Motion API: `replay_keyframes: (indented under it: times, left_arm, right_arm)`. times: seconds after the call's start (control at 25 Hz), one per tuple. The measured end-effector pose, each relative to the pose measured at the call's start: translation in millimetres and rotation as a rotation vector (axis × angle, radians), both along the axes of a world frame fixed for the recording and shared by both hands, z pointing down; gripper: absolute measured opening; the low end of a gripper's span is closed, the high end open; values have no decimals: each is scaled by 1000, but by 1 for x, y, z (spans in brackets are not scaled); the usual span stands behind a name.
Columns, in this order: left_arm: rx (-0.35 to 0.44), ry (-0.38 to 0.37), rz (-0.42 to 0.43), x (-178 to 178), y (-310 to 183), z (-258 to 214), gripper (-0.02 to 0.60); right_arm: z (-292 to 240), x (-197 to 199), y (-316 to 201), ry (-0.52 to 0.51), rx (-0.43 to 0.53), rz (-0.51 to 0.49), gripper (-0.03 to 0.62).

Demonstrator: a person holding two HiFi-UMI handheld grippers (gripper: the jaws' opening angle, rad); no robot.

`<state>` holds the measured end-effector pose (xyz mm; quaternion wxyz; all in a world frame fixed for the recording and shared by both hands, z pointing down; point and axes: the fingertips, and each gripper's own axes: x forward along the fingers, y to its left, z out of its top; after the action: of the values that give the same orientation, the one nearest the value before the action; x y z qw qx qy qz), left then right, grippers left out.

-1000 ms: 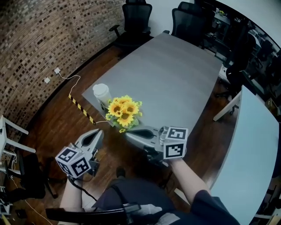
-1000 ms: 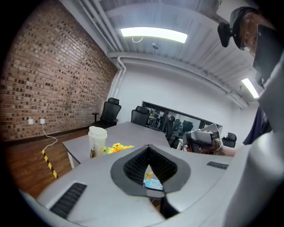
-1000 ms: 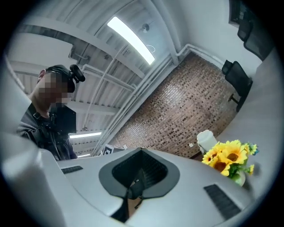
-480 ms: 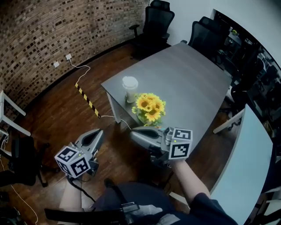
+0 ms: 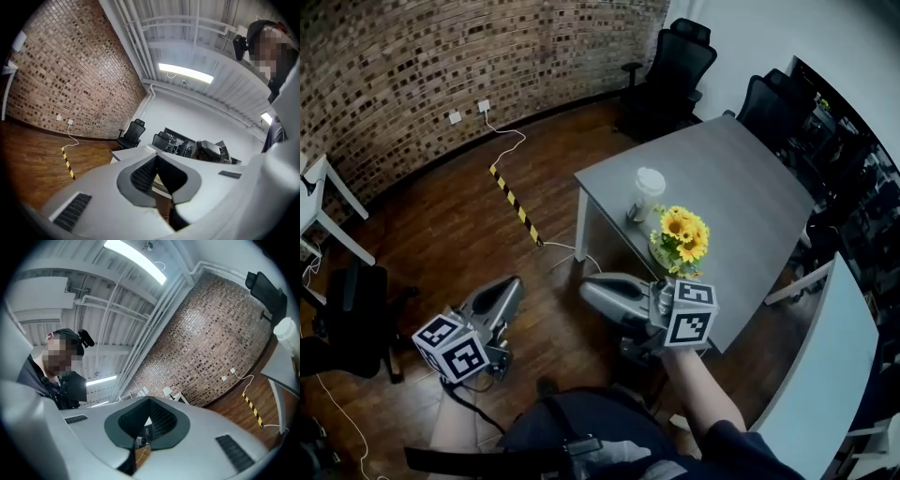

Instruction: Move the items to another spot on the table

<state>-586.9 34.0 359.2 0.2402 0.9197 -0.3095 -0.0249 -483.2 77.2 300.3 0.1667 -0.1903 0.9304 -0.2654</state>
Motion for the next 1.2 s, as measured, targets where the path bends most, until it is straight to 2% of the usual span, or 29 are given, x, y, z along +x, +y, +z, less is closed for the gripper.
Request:
replay_keyframes:
  times: [0.16,0.32,0.52,0.64,0.84,1.04,1.2]
  left_arm:
    - [4,-3,1,-35,5,4,-5]
    - [2,-19,38,-49,12,15,-5]
    - [-40,-1,17,-60,3,23,-5]
    - [-39,-8,26,-58,-2,24,-5]
    - [-65,-70,74,-50,-11,45,-5]
    - [-73,-136,95,-33,-44,58,-5]
    - [-81,-168,149,-10,-75,59,-5]
  right_arm:
    - [-7,-35,2,-10,10,-16,-21]
    - [-10,-53,6,16,26,0,-21]
    - [2,-64,13,111,-1,17,-21]
    - [10,-59,9,115,-30,28,-21]
    - [24,-48,-14,72,-59,70,-21]
    - [43,-36,-53,53,-75,83,-21]
    - [57,-16,-80,69,-94,145,-20]
